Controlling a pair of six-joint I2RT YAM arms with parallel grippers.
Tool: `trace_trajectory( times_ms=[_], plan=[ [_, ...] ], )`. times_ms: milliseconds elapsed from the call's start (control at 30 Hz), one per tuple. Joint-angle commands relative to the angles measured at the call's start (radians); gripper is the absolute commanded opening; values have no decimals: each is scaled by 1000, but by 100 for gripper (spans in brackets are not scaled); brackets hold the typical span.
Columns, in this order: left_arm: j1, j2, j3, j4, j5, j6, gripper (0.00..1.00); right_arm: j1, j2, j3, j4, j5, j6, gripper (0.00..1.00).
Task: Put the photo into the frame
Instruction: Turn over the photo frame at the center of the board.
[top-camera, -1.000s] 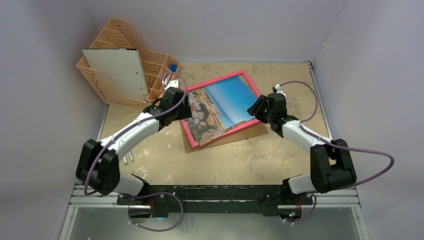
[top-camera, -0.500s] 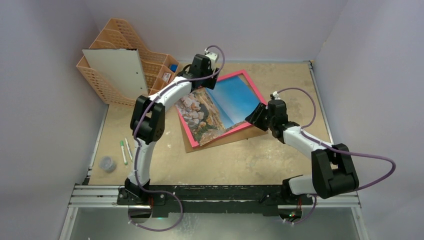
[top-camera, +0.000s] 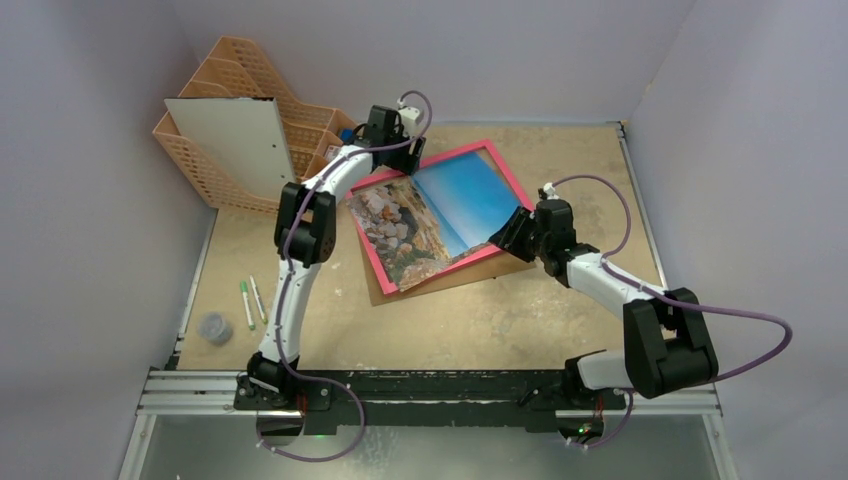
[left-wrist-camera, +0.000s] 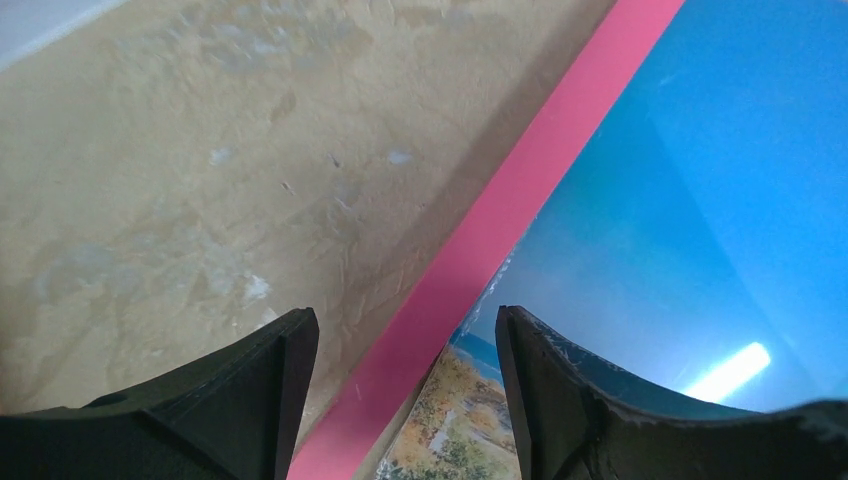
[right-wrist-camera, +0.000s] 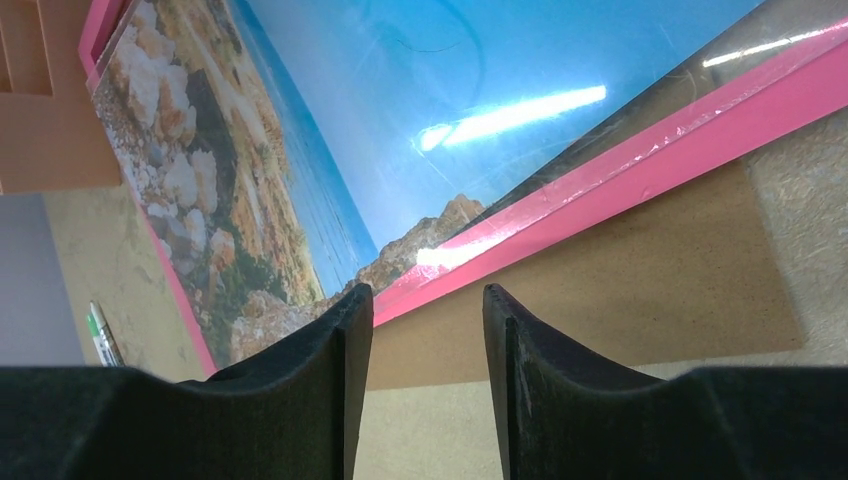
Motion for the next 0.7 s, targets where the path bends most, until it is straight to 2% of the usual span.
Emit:
trace_trajectory(
  times_ms=[0, 133, 233, 467, 667],
  plan=[
    [15, 32, 56, -8, 115, 34, 68, -1, -3, -7, 13, -11, 10, 47],
    [29, 55, 55, -3, 145, 27, 66, -2, -4, -5, 10, -15, 21, 45],
    [31, 68, 52, 0, 117, 26, 61, 0, -10, -8, 13, -14, 27, 45],
    [28, 65, 36, 3, 132, 26, 33, 0, 0, -6, 13, -18, 28, 43],
    [5, -22, -48, -14, 109, 25, 9, 0, -11, 8, 8, -22, 41, 43]
  ],
)
